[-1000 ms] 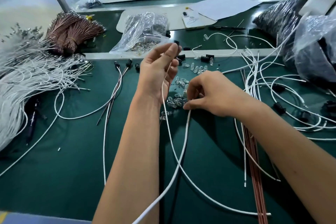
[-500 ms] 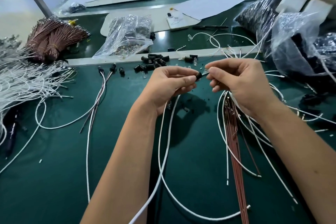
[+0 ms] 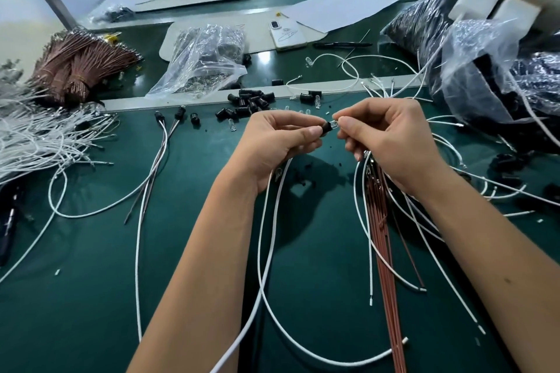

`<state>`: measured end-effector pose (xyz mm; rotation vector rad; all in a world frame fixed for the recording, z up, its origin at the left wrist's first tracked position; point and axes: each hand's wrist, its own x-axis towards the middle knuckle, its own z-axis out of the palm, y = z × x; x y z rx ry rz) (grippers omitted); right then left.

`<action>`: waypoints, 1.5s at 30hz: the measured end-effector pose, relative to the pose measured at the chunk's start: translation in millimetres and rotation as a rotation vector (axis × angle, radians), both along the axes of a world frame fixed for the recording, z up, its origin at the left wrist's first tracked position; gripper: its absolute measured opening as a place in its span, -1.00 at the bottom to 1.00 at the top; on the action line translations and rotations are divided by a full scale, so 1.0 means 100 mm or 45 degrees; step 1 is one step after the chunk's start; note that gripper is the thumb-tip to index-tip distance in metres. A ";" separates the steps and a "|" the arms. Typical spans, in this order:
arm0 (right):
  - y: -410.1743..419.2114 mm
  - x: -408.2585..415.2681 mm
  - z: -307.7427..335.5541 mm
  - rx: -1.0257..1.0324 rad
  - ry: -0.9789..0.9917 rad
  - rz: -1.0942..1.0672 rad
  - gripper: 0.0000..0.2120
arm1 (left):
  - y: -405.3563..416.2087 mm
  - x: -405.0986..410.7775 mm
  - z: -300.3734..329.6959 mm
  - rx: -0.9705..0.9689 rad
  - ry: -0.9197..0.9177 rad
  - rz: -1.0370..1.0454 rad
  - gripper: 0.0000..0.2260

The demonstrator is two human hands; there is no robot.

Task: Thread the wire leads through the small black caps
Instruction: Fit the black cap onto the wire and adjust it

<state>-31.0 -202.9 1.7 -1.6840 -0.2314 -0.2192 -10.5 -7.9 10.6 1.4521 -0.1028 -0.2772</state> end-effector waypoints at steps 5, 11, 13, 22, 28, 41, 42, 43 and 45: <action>0.03 0.00 0.00 -0.048 -0.045 0.005 -0.95 | 0.01 0.00 0.00 0.005 -0.016 0.015 -0.87; 0.04 0.00 -0.02 0.069 0.053 0.059 -0.93 | 0.01 -0.02 0.01 0.010 -0.015 -0.035 -0.86; 0.03 0.00 -0.02 0.153 0.092 0.069 -0.94 | 0.00 -0.01 0.00 -0.012 -0.017 -0.019 -0.87; -0.01 0.01 -0.02 0.011 -0.075 0.046 -0.96 | -0.04 -0.03 -0.01 -0.076 -0.030 -0.021 -0.89; -0.08 0.02 0.00 0.058 0.037 0.141 -0.97 | -0.06 -0.06 0.00 -0.075 -0.057 -0.012 -0.87; -0.03 0.00 -0.04 0.118 0.001 0.122 -0.94 | -0.07 -0.07 0.00 -0.108 -0.082 -0.005 -0.88; -0.03 0.00 -0.04 0.126 0.002 0.120 -0.94 | -0.07 -0.07 0.00 -0.118 -0.077 -0.010 -0.88; -0.02 0.00 -0.04 0.135 0.003 0.117 -0.94 | -0.08 -0.07 0.00 -0.135 -0.067 -0.013 -0.88; -0.02 0.00 -0.04 0.158 -0.004 0.114 -0.93 | -0.08 -0.08 0.01 -0.190 -0.028 -0.014 -0.89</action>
